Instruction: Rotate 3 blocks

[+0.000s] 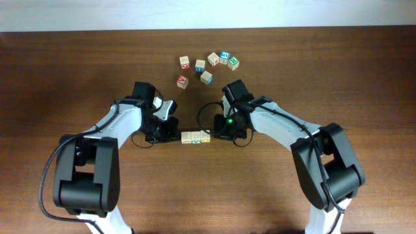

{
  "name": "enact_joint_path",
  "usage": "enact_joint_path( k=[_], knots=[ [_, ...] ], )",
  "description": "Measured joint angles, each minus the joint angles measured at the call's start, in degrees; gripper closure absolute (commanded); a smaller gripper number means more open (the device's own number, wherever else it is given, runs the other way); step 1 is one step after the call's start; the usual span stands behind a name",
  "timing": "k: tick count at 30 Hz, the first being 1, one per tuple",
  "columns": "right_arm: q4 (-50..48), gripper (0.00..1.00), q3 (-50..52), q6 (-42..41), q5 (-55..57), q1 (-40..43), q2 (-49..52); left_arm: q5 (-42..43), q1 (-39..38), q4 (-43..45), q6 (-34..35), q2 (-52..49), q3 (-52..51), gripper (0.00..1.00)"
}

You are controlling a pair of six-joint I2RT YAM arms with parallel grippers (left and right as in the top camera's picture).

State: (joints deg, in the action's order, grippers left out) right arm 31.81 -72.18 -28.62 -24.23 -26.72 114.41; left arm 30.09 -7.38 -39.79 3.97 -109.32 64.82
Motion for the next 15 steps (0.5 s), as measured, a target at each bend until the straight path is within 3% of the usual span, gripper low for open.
enact_joint_path(
  k=[15],
  knots=[
    [-1.0, 0.93, 0.0, -1.4, 0.0, -1.6, 0.0, 0.0, 0.0, 0.0, 0.2, 0.0, 0.0, 1.0]
  ],
)
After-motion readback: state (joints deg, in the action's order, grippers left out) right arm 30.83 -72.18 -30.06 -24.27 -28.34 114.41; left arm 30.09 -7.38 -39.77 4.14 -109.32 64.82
